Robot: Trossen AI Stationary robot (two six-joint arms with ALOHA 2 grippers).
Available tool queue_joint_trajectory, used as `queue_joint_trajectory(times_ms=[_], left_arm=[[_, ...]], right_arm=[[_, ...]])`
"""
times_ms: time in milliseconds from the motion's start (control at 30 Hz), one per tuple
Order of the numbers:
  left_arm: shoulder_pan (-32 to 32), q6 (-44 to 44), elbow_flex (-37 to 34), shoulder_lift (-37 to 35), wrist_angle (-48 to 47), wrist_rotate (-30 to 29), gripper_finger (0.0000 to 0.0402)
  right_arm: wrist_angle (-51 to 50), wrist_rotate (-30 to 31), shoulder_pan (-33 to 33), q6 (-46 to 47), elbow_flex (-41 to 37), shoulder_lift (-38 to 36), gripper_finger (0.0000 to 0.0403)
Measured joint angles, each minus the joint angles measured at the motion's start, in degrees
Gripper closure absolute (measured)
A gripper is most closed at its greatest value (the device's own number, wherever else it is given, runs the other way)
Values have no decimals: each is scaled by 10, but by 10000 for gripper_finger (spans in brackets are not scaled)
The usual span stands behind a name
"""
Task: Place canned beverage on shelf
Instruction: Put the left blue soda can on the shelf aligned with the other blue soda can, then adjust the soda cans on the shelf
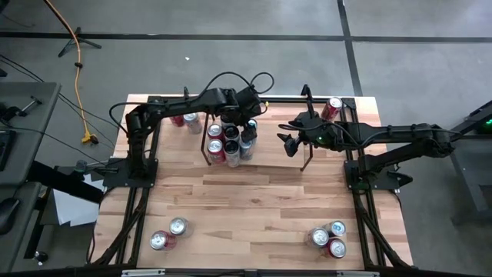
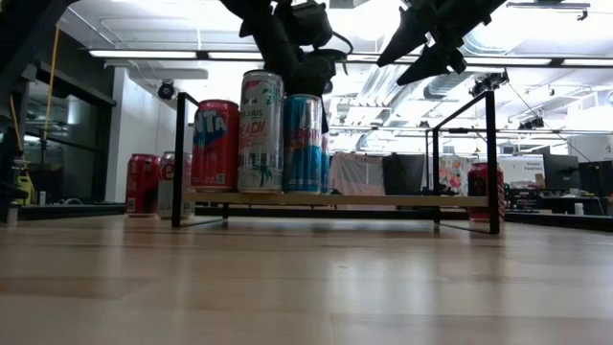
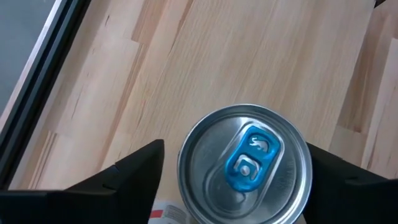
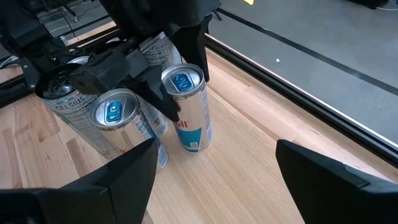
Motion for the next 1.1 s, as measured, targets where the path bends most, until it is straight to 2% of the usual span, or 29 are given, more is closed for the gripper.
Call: queue_joint_trajectory(times_ms=[167,500,667,767,867,933,1100], left_arm=[[0,0,10,0,-8,0,95],[0,0,83,0,-28,31,93],[0,29,138,-8,-99,34,93],[-1,35,141,-36,-130,39,94],[-2,32,114,-83,-123,62,94],[-2,25,77,-125,-82,76,94],[0,-15,-89,-268,75,72,94]], right_arm=[[0,0,0,0,0,0,91],[4,0,0,0,0,0,91],[27,1,-1,-10,0,0,91],[35,14,-1,-25,0,0,91],[34,37,-1,-30,0,0,91],[34,44,-4,-33,0,0,91],[34,31,-24,-39,0,0,91]])
